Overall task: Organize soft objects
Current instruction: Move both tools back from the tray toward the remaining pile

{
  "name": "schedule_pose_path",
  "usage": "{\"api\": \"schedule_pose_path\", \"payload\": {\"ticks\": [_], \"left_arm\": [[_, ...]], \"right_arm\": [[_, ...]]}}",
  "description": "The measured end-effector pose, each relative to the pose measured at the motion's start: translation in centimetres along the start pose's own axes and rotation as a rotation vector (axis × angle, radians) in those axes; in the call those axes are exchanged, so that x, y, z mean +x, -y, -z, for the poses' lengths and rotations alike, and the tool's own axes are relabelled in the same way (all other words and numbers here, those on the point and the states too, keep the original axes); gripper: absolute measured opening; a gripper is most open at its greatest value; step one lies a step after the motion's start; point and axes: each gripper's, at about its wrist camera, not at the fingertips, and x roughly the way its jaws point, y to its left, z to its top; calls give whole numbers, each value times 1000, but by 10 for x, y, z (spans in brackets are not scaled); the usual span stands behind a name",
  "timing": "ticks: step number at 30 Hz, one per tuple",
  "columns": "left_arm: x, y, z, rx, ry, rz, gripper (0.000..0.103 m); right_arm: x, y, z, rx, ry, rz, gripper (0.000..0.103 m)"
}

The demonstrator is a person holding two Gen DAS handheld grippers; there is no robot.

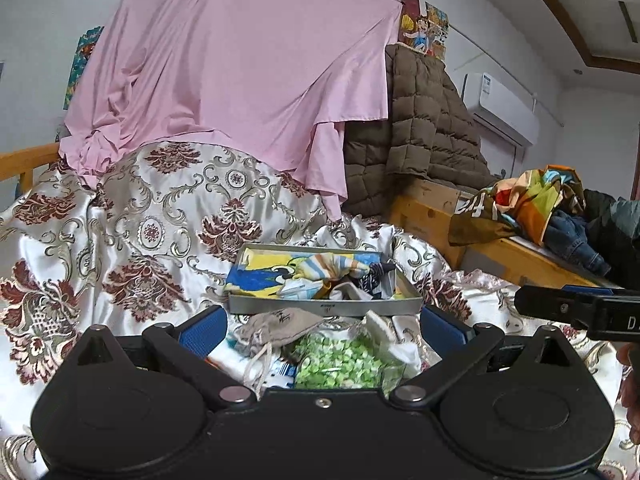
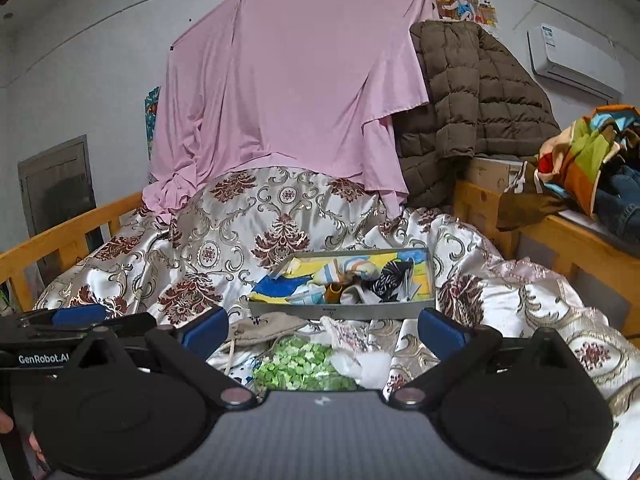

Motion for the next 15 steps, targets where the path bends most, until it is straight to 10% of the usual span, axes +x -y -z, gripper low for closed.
{"api": "schedule_pose_path", "payload": {"ticks": [15], "left_arm": [[5, -26, 26, -13, -65, -56, 102]], "right_arm": [[19, -6, 25, 36, -59, -3, 103]]}}
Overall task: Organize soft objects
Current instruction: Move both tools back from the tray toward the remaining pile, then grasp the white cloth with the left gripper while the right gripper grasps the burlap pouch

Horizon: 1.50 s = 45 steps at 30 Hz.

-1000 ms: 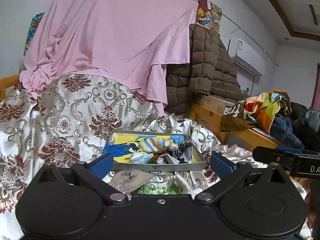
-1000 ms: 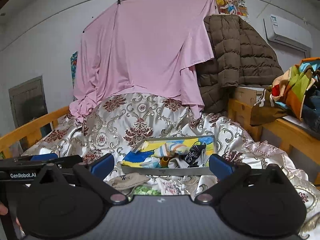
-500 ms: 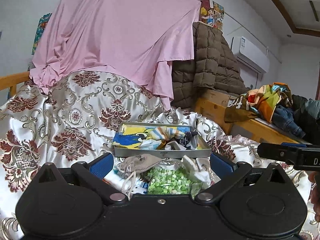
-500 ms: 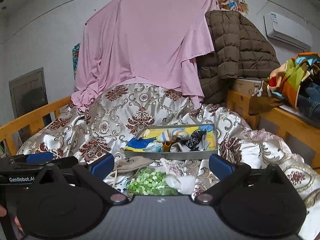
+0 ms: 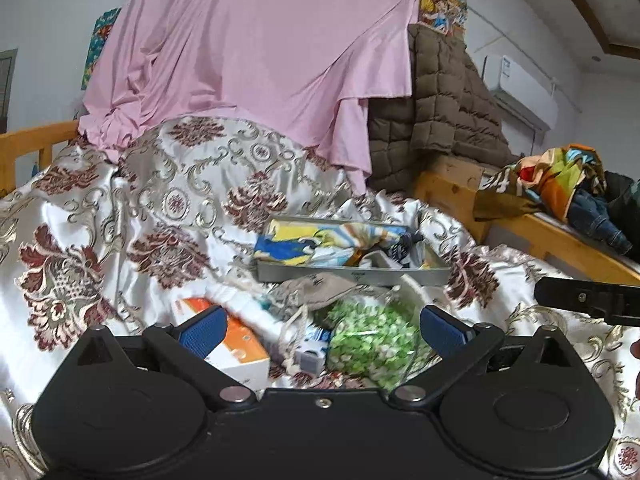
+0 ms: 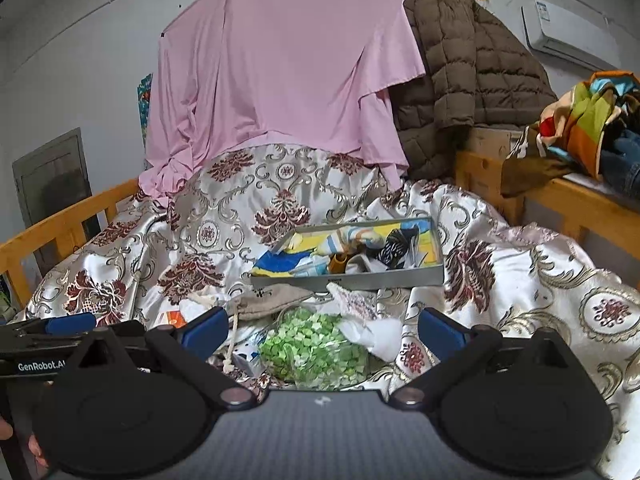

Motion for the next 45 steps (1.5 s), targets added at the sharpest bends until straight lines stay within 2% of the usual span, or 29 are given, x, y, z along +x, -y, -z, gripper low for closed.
{"api": "schedule_pose_path", "payload": {"ticks": [9, 18, 27, 31, 34, 39, 41, 45], "left_arm": [[12, -21, 5, 10, -42, -55, 102], [27, -57, 14, -114, -112, -123, 102], [55, -76, 3, -174, -122, -138, 102], [77, -79, -6, -126, -90, -145, 102], [95, -81, -11, -95, -84, -124, 102], [133, -101, -15, -145, -120, -8, 102], [146, -111, -15, -171, -138, 37, 102], [161, -121, -14, -135, -153, 96, 102]], "right_arm": [[29, -14, 13, 2, -53, -26, 103], [60, -32, 27, -45, -113, -48, 103], [89, -46, 27, -115, -154, -72, 103], [104, -55, 23, -161, -145, -78, 103], [118, -61, 20, -196, -141, -79, 103], [146, -68, 14, -249, -161, -93, 103], [158, -69, 10, -310, -172, -107, 103], [183, -71, -3, -470, -202, -136, 103]]}}
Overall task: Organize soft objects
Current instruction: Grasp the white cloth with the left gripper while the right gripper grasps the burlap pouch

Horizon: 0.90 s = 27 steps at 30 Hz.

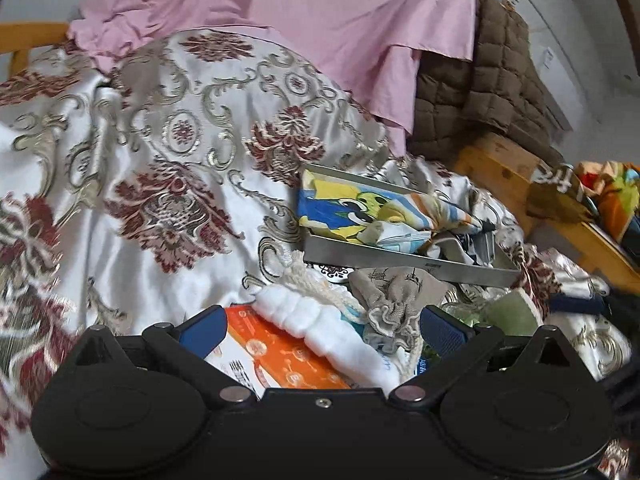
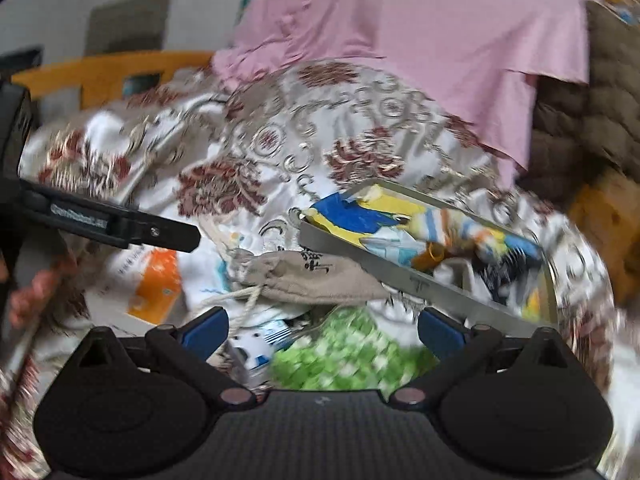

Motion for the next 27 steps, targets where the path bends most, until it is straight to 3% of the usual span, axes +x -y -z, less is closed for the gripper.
{"api": "schedule_pose_path", "payload": {"ticks": [8, 17, 23, 27], "left_arm": [[27, -10, -4, 40, -64, 122, 102], [41, -17, -9, 103, -110, 189, 102], [46, -22, -11, 125, -117, 222, 99], [46, -25, -12, 125, -112, 225, 92]], "right_arm": [[53, 9, -34, -257, -96, -120, 103], [103, -12, -47, -575, -209, -193, 102], [126, -18, -51, -663, -261, -224, 93], [135, -18, -52, -672, -293, -250, 79]]}}
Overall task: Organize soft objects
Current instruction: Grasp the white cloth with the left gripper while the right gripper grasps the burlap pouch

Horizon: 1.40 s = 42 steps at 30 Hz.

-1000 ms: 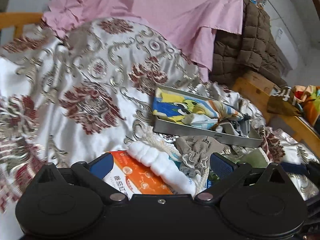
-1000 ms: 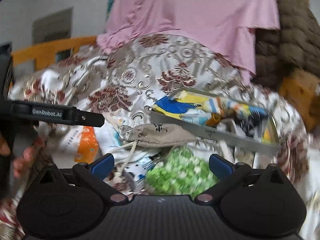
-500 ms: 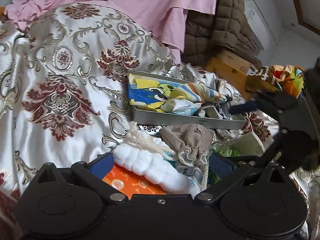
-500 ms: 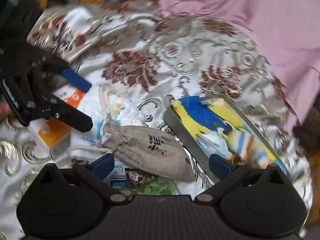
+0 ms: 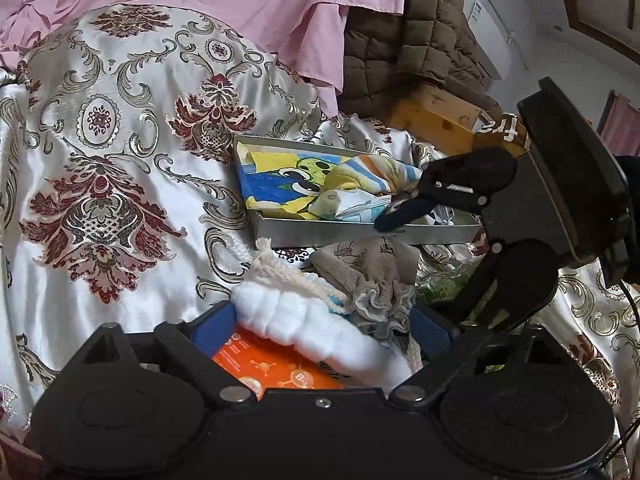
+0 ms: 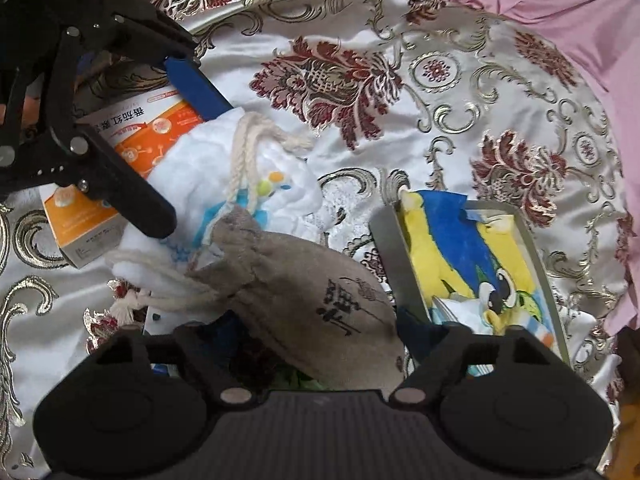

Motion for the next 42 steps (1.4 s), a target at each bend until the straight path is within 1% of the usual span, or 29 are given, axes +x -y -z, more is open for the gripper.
{"api": "schedule_pose_path", "payload": {"ticks": [2, 4, 7, 12, 16, 18, 20, 21, 23, 24, 26, 27, 28, 29, 30, 31, 33, 35, 38, 42], "left_arm": [[0, 0, 0, -2, 3, 5, 91], [0, 0, 1, -2, 3, 15, 91], [4, 0, -1, -22, -1, 55, 91], [13, -4, -5, -74, -12, 84, 76], [17, -7, -3, -90, -21, 78, 58], [18, -9, -3, -99, -22, 83, 57], [18, -9, -3, -110, -22, 92, 49], [18, -9, -3, -114, -22, 95, 47], [17, -9, -3, -123, -18, 95, 38], [17, -9, -3, -129, -17, 95, 37], [16, -12, -3, -155, -13, 90, 28], [16, -14, -2, -173, -12, 87, 27], [16, -18, -3, -201, -13, 87, 24], [16, -21, -3, -221, -15, 79, 20], [17, -24, -3, -240, -18, 62, 19], [16, -28, -2, -254, -18, 47, 15], [15, -32, -3, -269, -14, 21, 15], [15, -32, -4, -273, -17, 13, 15], [14, -29, -4, -252, -13, -3, 15], [9, -26, -6, -249, 11, -16, 13]], "right_arm": [[1, 3, -1, 3, -4, -16, 76], [2, 4, -1, 2, -4, -27, 69], [2, 5, -1, 2, -5, -40, 59], [1, 2, 1, 6, 3, -40, 50], [-1, 2, 6, 34, 9, -42, 46], [-2, 2, 8, 50, 11, -42, 45], [-3, 3, 10, 67, 13, -45, 43], [-4, 3, 10, 70, 15, -42, 40], [-7, 3, 11, 76, 22, -30, 35], [-8, 3, 12, 79, 22, -30, 32], [-12, 3, 13, 76, 19, -24, 30], [-13, 3, 13, 77, 19, -20, 29], [-15, 3, 14, 82, 18, -13, 27], [-17, 3, 14, 86, 18, -11, 26], [-19, 3, 15, 91, 16, -7, 26], [-21, 3, 16, 94, 14, 0, 25], [-26, 4, 18, 109, 12, 17, 24], [-31, 6, 21, 147, 13, 26, 24], [-39, 9, 24, 218, 27, 50, 23], [-55, 10, 24, 308, 60, 109, 22]]}}
